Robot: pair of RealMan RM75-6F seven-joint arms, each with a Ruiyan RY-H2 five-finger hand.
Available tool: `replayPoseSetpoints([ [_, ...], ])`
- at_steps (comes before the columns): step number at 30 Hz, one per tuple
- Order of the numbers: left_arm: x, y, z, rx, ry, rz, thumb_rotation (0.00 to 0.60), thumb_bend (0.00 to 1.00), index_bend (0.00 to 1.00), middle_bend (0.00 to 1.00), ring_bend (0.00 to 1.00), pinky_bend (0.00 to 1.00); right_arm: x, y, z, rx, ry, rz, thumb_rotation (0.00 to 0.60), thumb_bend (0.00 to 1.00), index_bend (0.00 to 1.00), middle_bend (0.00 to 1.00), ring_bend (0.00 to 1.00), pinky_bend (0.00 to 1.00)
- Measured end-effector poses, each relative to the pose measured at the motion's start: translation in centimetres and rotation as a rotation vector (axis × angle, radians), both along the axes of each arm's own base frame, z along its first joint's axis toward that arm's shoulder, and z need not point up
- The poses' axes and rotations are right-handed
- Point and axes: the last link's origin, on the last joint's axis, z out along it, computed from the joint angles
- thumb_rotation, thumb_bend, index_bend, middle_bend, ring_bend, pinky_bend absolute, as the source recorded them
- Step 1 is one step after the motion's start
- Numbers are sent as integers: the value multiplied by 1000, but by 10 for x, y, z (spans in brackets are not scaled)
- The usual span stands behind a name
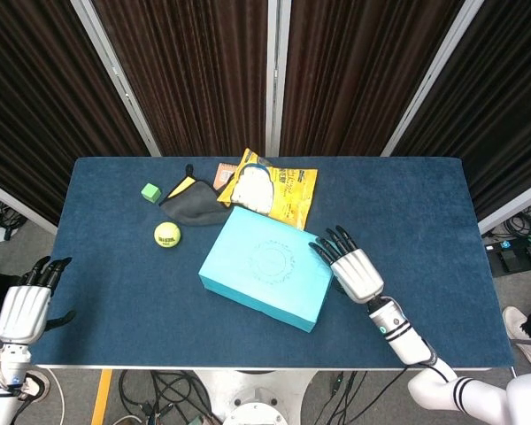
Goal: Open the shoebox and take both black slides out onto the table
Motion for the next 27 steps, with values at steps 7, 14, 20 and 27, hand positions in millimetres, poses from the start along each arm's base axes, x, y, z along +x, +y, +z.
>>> replayPoseSetpoints([
  [7, 0, 0, -2, -12, -11, -2, 600, 0, 116, 173, 113, 336, -2, 1, 1, -22, -50, 10, 600, 244, 456, 364, 212, 233],
  [14, 1, 0, -2, -15, -21, -7, 600, 0, 117, 172, 113, 336, -3, 2, 2, -15, -118, -4, 600, 288, 606, 440, 293, 342],
  [20, 4, 0, -3, -19, -27, -14, 600, 0, 116, 172, 113, 336, -6, -3, 10, -5, -255, -68, 600, 289, 643, 478, 335, 407],
  [27, 6, 1, -4, -26, -26, -19, 600, 0, 116, 172, 114, 337, -10, -14, 22, 45, -439, -177, 600, 289, 651, 496, 355, 423],
])
